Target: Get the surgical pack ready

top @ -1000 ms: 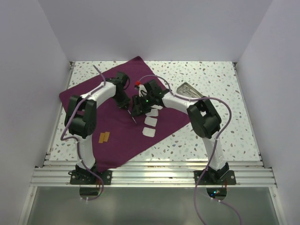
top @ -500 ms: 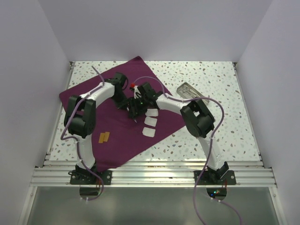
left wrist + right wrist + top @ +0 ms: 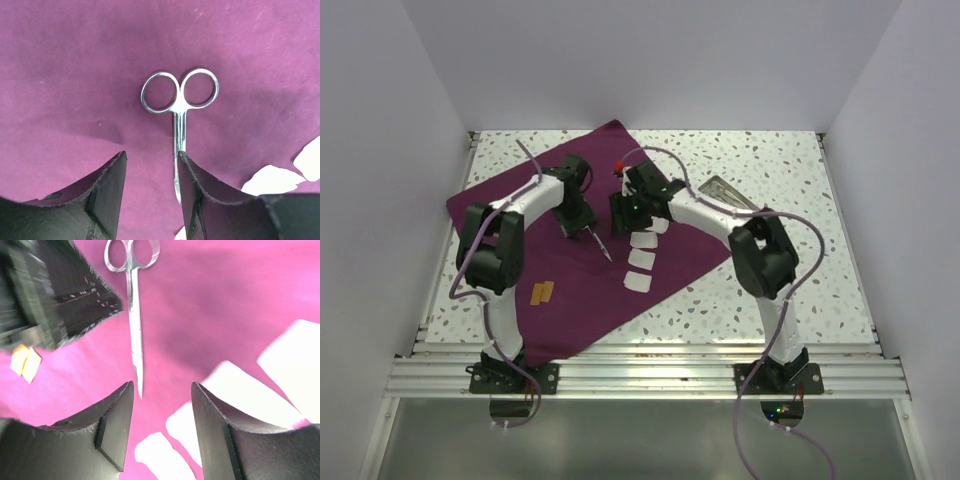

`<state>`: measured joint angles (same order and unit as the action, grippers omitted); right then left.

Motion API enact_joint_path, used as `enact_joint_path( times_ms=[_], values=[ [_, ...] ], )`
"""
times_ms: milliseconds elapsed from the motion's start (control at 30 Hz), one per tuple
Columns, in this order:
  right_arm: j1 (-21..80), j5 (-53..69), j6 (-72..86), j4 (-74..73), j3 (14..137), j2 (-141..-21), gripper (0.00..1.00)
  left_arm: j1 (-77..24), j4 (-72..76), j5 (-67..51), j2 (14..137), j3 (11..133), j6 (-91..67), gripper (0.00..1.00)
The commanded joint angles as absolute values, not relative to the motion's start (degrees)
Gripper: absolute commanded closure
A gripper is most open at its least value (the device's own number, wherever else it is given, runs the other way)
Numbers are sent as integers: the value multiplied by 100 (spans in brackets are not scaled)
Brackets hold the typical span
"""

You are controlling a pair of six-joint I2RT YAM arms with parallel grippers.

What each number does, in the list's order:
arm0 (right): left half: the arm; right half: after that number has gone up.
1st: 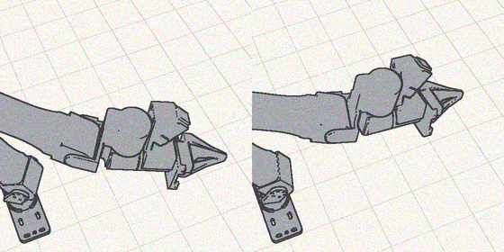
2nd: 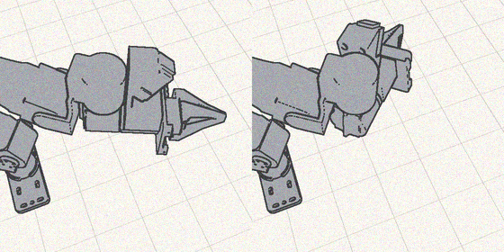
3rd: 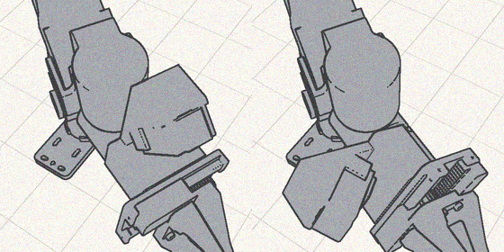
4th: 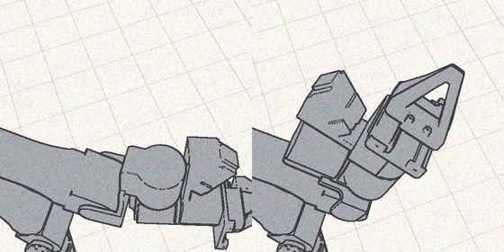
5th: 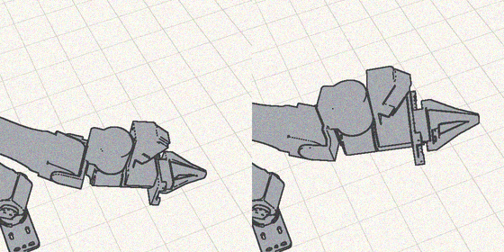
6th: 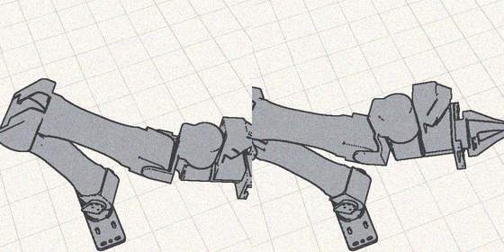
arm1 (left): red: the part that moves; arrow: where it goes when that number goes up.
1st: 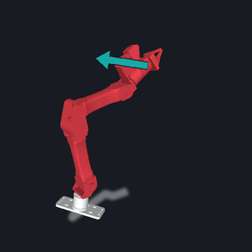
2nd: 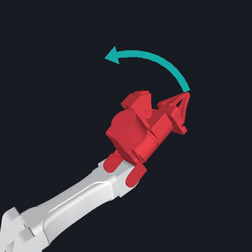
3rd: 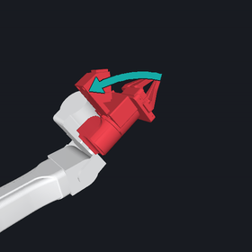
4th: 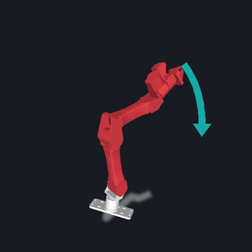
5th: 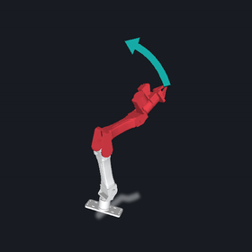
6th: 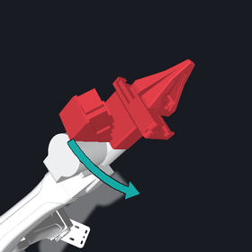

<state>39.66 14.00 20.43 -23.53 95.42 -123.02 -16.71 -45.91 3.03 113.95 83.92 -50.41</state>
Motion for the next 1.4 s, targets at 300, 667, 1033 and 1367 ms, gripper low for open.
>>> enact_joint_path(
  times_ms=[300,667,1033,1367],
  values=[
    [2514,730,1398,-3691,8377,-9335,44,-2337,-5097,624,11522,8886,-5677,51],
    [2320,1090,1485,-3507,7418,-8666,44,-2408,-5247,817,11839,8930,-5941,60],
    [2312,1301,1564,-3401,7391,-8745,45,-2408,-5090,800,12102,8939,-5906,66],
    [2452,1889,1784,-3024,7514,-9306,48,-2382,-4720,589,11997,8701,-5608,98]
  ],
)
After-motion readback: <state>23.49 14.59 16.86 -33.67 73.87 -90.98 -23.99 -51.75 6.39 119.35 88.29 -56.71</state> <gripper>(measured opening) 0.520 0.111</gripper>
